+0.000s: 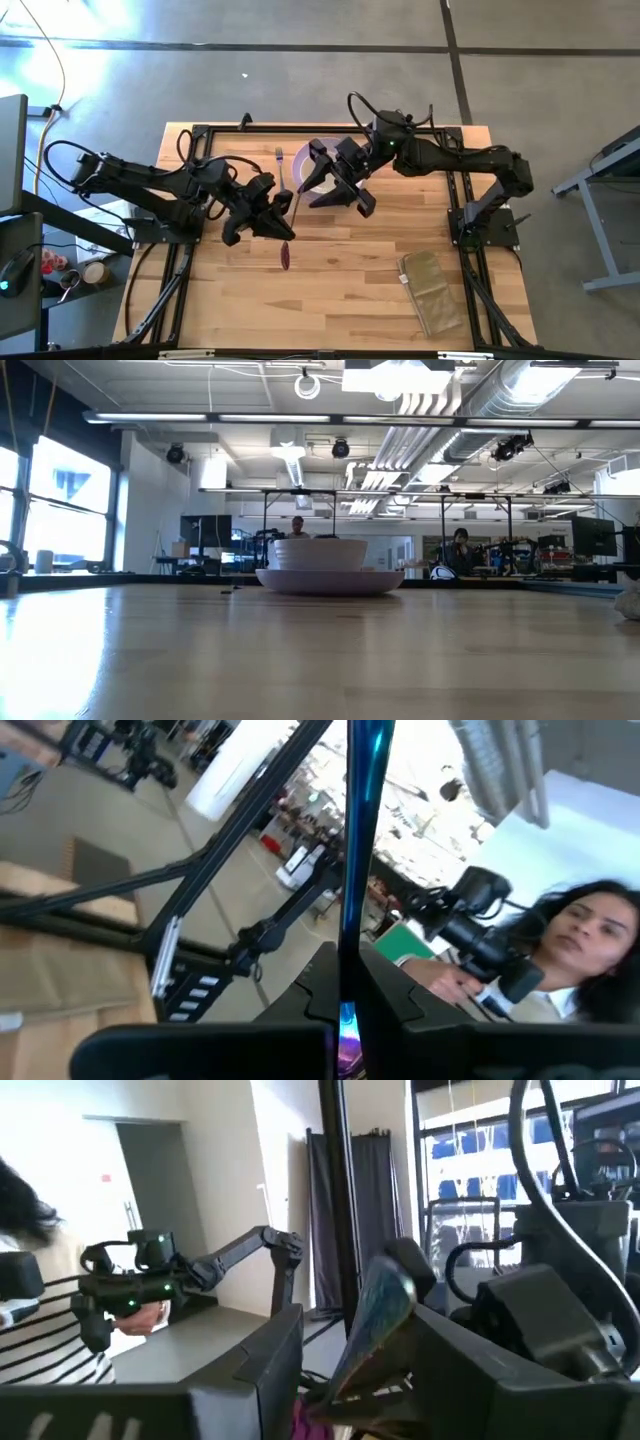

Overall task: Set table place
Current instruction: Put the violet spoon into the white bowl

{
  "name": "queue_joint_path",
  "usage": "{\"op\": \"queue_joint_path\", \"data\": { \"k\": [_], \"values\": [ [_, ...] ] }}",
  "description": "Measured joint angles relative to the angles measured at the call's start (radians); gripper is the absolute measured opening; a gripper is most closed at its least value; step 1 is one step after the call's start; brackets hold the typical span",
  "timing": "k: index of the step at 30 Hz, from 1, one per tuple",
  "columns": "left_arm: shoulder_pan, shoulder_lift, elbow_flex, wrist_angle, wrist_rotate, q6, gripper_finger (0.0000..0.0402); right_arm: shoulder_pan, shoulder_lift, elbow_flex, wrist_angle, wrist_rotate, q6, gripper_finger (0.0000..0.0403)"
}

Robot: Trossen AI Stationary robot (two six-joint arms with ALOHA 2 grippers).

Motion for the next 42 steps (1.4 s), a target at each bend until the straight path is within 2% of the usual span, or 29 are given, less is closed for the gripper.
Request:
{"op": "queue_joint_path", "data": {
  "k": [8,14,18,22,27,32,37,42],
  "values": [
    [0.0,0.041,0.0,0.022,-0.003,-0.015,0.0003,-0.001,0.0,0.0,0.009,0.024,-0.028,0.0165],
    [0.0,0.079,0.001,0.101,-0.003,-0.021,0.0003,0.008,0.0,0.0,-0.014,0.023,-0.047,0.0159],
    [0.0,0.082,0.0,0.119,-0.003,-0.022,0.0003,0.009,0.0,0.0,-0.033,0.023,-0.055,0.011],
    [0.0,0.081,0.0,0.129,0.004,-0.014,0.0003,0.008,-0.001,0.0,-0.044,0.002,-0.074,0.002],
    [0.0,0.081,0.0,0.133,0.006,-0.014,0.0005,0.014,-0.002,0.0,-0.039,0.003,-0.074,0.0004],
    [0.0,0.081,0.0,0.129,-0.022,-0.017,0.0045,0.008,-0.004,0.0,-0.072,0.084,-0.083,0.0001],
    [0.003,0.083,0.0,0.122,-0.066,0.001,0.0105,-0.017,-0.023,0.0,-0.231,0.236,-0.134,0.0],
    [0.005,0.083,-0.001,0.084,-0.077,0.007,0.0162,-0.041,-0.035,0.003,-0.355,0.314,-0.165,0.0]
  ]
}}
